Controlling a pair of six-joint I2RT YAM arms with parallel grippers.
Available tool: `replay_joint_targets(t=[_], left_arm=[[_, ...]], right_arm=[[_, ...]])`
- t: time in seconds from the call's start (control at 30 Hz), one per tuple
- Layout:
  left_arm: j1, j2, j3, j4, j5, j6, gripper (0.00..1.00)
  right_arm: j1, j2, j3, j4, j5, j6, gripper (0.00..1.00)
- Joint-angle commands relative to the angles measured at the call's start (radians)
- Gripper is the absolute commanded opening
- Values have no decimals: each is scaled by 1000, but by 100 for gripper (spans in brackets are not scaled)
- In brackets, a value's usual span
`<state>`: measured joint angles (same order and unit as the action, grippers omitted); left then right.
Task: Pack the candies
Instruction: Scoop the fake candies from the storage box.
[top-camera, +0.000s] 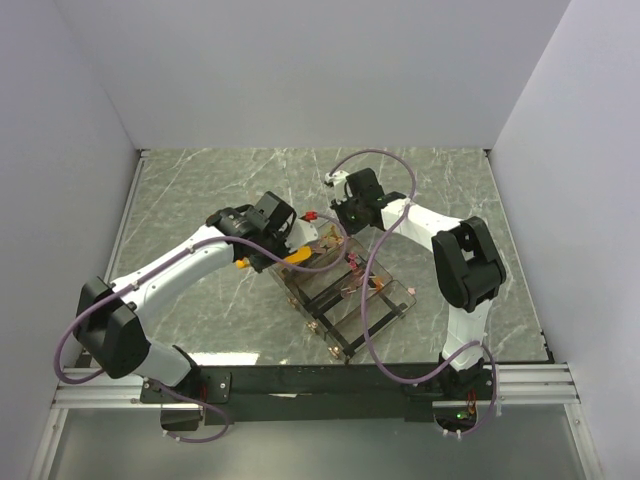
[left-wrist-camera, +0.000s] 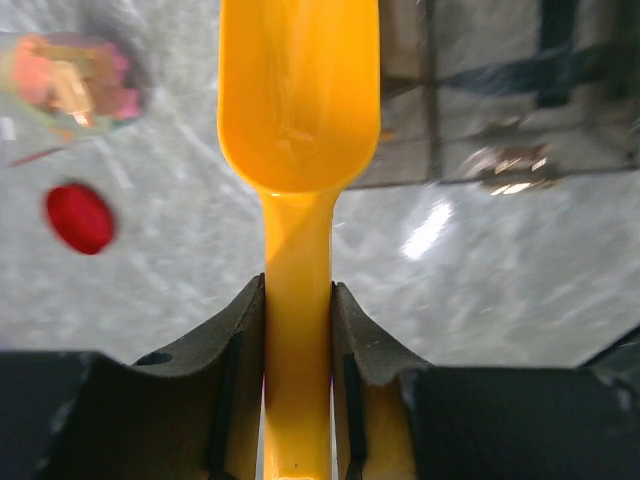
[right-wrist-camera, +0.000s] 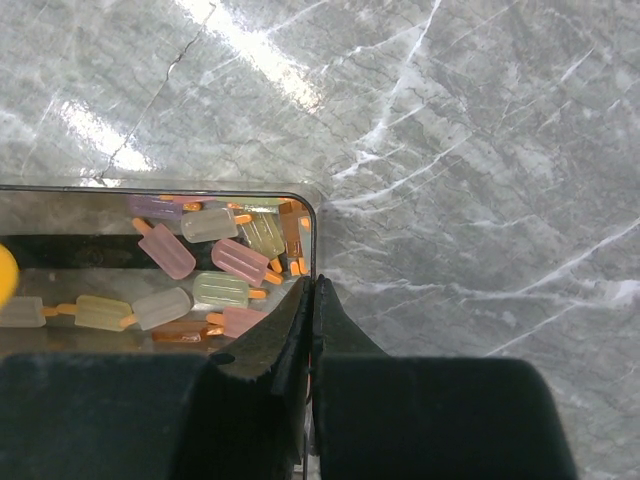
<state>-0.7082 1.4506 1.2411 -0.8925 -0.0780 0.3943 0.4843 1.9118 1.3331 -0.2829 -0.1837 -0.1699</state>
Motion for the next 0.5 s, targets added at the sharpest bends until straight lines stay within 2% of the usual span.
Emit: replay_joint_targets(t=[0.0,0.23,0.47], left_arm=[[-4,2,46,-14,-91,213,1],[-8,27,32,-55,-157,373,1],[-80,76,24,-81,-273,416,1]], right_arm=[[14,-51,-5,37,10,-19,3],[20,-57,-17,67,-2,-5,4],[23,-53,-17,80,-8,0,4]])
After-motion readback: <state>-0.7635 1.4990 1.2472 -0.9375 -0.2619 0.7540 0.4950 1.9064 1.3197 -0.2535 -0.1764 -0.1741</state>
